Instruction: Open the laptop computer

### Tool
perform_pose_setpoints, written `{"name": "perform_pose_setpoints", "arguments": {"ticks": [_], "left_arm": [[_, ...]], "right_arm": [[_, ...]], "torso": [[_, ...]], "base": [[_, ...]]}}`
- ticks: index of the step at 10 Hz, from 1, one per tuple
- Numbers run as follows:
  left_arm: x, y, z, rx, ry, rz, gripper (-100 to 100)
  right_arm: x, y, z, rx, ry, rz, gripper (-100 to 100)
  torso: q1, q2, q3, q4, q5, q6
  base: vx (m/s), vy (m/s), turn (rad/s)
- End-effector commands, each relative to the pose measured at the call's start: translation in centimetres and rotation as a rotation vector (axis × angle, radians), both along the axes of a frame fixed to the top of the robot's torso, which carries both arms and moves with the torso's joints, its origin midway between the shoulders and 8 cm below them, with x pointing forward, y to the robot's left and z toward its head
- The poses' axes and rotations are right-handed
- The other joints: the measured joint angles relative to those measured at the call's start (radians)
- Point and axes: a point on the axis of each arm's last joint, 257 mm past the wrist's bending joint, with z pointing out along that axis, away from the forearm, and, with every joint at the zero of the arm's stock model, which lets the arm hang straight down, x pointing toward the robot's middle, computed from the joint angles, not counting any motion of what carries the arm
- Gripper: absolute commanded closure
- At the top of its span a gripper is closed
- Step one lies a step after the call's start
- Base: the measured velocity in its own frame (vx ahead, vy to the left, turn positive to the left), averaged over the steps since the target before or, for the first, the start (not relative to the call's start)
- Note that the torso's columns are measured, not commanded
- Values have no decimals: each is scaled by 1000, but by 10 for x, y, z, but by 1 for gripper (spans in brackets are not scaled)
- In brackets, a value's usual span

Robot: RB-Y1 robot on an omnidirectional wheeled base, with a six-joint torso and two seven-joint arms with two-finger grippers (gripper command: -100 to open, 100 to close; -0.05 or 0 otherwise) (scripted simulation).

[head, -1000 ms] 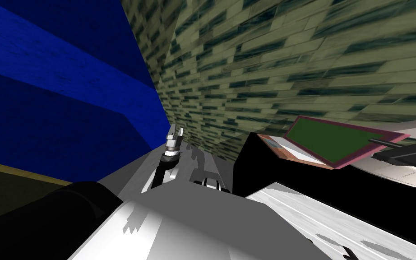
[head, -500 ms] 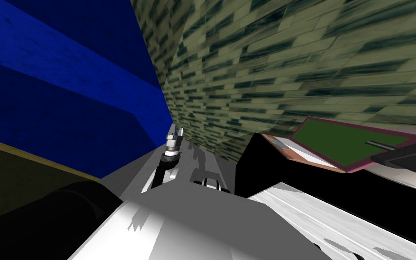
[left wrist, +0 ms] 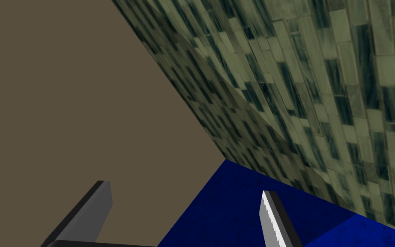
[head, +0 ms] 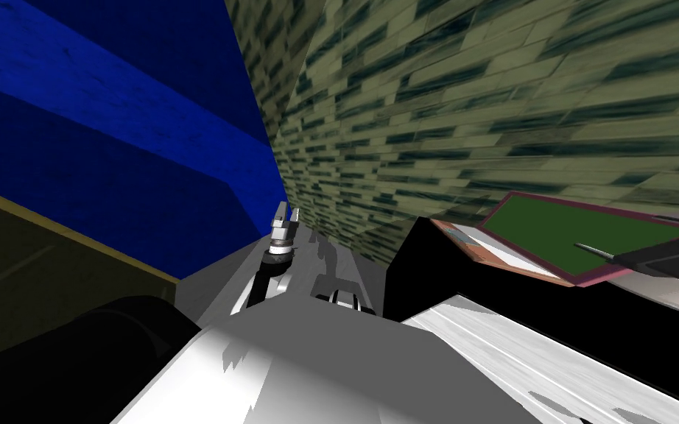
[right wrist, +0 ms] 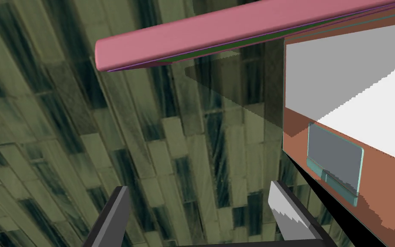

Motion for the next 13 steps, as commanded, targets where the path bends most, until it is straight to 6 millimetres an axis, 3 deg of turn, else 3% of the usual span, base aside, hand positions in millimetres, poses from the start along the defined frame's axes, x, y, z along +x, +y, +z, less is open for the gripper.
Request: {"name": "perform_pose_setpoints", "arguments": {"ticks": [1, 13], "left_arm": [[0, 0, 0, 0, 0, 0, 0], [0, 0, 0, 0, 0, 0, 0]], "right_arm": [[-2, -13, 4, 67, -10, -12, -100], [-13, -53, 26, 302, -72, -56, -100]], "torso": [[2, -1, -1, 0, 1, 0], [3, -1, -1, 0, 1, 0]], "base": [[-72, -76, 96], [-62, -59, 90]]}}
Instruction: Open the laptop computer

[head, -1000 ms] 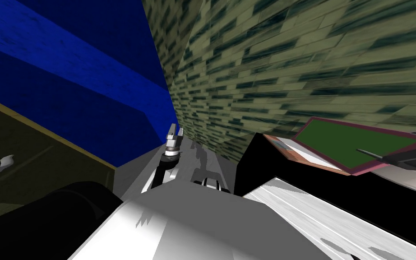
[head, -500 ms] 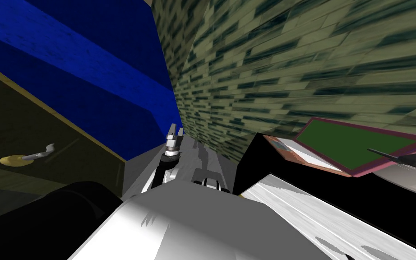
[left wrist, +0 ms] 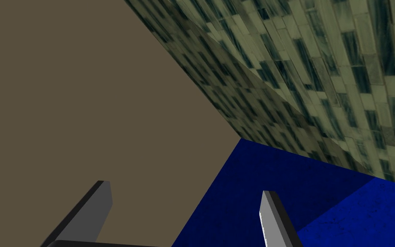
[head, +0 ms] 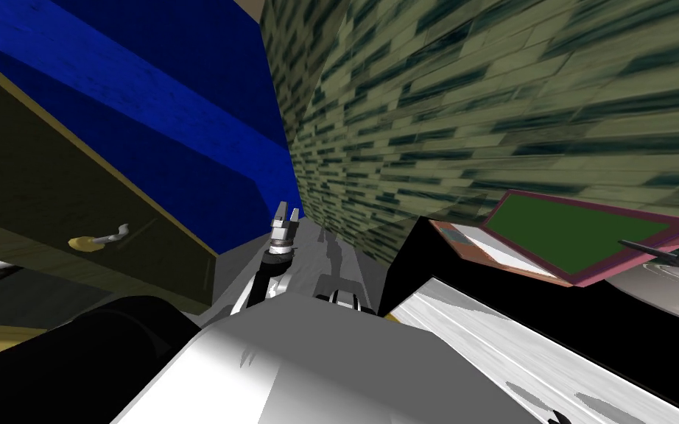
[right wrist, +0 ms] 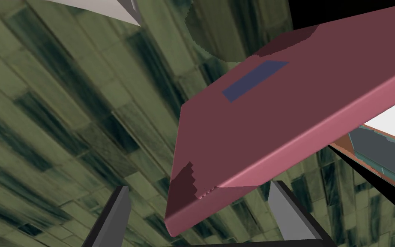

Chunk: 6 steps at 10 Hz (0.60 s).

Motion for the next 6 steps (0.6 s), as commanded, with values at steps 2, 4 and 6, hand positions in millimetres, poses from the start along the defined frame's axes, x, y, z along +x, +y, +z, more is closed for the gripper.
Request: {"name": "perform_pose_setpoints", "arguments": {"ticks": [2, 4, 6], "left_arm": [[0, 0, 0, 0, 0, 0, 0], [0, 0, 0, 0, 0, 0, 0], [0, 0, 0, 0, 0, 0, 0]], "right_arm": [[0, 0, 0, 4, -1, 0, 100], [0, 1, -6, -64, 21, -11, 100], [0, 2, -9, -134, 40, -23, 100]], "torso": [[1, -2, -1, -1, 0, 0], [3, -1, -1, -2, 2, 0], [-4, -2, -1, -2, -2, 2]], "base": [[-3, -3, -2], [-22, 39, 71], [-25, 46, 48]]}}
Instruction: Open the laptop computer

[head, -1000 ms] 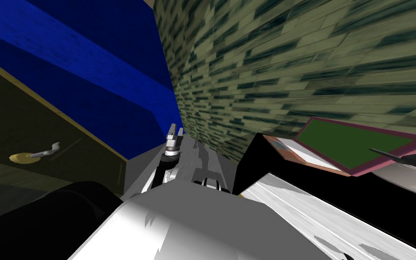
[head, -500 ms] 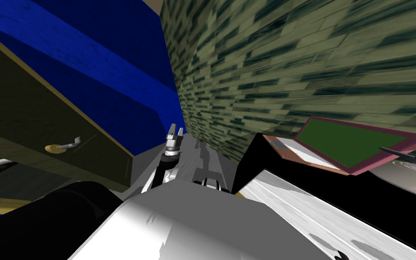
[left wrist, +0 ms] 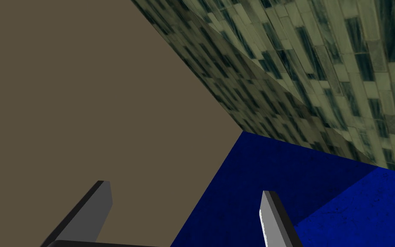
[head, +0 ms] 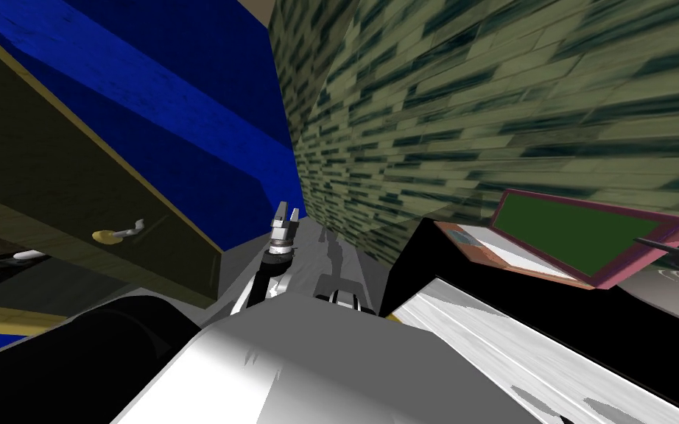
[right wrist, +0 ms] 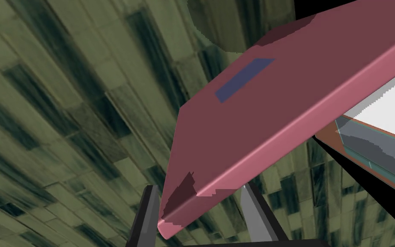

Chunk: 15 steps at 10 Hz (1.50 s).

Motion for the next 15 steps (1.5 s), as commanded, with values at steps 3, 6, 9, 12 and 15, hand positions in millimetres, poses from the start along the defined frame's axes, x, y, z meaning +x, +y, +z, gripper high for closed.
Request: {"name": "perform_pose_setpoints", "arguments": {"ticks": [3, 6, 9, 12, 15], "left_arm": [[0, 0, 0, 0, 0, 0, 0], [0, 0, 0, 0, 0, 0, 0], [0, 0, 0, 0, 0, 0, 0], [0, 0, 0, 0, 0, 0, 0], [0, 0, 0, 0, 0, 0, 0]], "right_arm": [[-1, 1, -10, -165, 48, -31, 100], [-2, 4, -13, -271, 73, -48, 100], [-2, 5, -25, -322, 96, -60, 100], [-4, 8, -40, -432, 135, -83, 100], [-5, 13, -53, -542, 170, -104, 100]], "torso": [[-2, 2, 1, 1, -1, 0], [2, 3, 2, 2, 1, 0], [6, 2, 1, 2, 3, -3], [5, 2, 1, 2, 3, -2], [6, 3, 1, 2, 4, -2]], "base": [[-20, 44, 63], [-23, 42, 54], [-20, 21, 59], [-31, 22, 62], [-32, 24, 69]]}}
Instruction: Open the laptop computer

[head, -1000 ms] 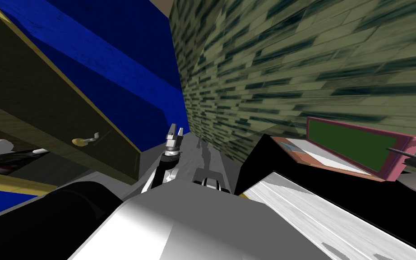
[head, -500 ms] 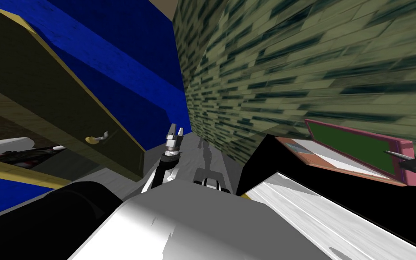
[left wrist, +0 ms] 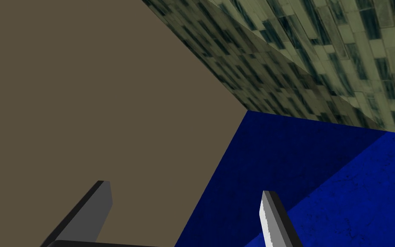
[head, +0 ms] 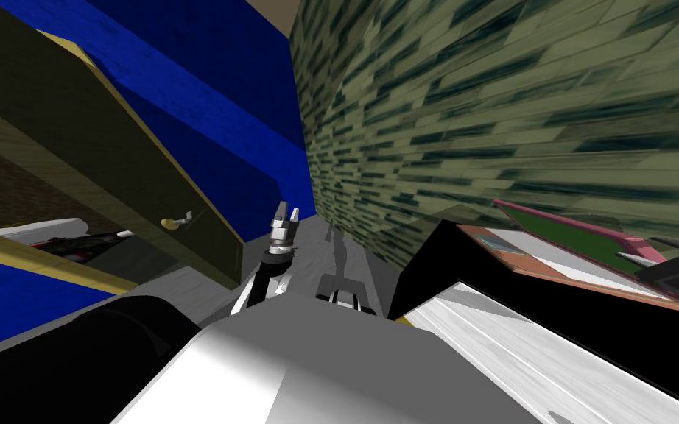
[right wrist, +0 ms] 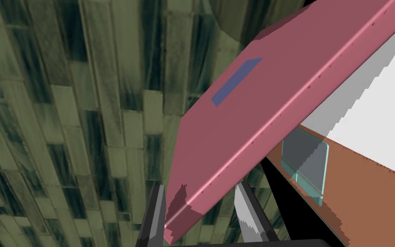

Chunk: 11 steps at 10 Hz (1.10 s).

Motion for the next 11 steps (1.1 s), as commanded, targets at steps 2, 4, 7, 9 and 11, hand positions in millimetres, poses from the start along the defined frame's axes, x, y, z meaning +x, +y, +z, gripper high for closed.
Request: {"name": "perform_pose_setpoints", "arguments": {"ticks": [2, 4, 7, 9, 11], "left_arm": [[0, 0, 0, 0, 0, 0, 0], [0, 0, 0, 0, 0, 0, 0], [0, 0, 0, 0, 0, 0, 0], [0, 0, 0, 0, 0, 0, 0], [0, 0, 0, 0, 0, 0, 0]], "right_arm": [[-1, 7, -13, -140, 39, -25, 100], [-3, 10, -31, -184, 71, -37, 100], [-4, 15, -46, -259, 104, -52, 100], [-1, 11, -20, -234, 92, -29, -100], [3, 11, 2, -234, 89, -11, -100]], "torso": [[1, 0, 0, 0, 0, 0], [0, 0, 0, 0, 1, 1], [-2, 0, 0, 0, -2, 1], [0, -1, 0, 0, -1, 1], [1, -1, -1, 0, 1, 0]], "base": [[-33, 28, 76], [-17, 3, 53], [-17, -12, 52], [27, 27, -92], [47, 28, -81]]}}
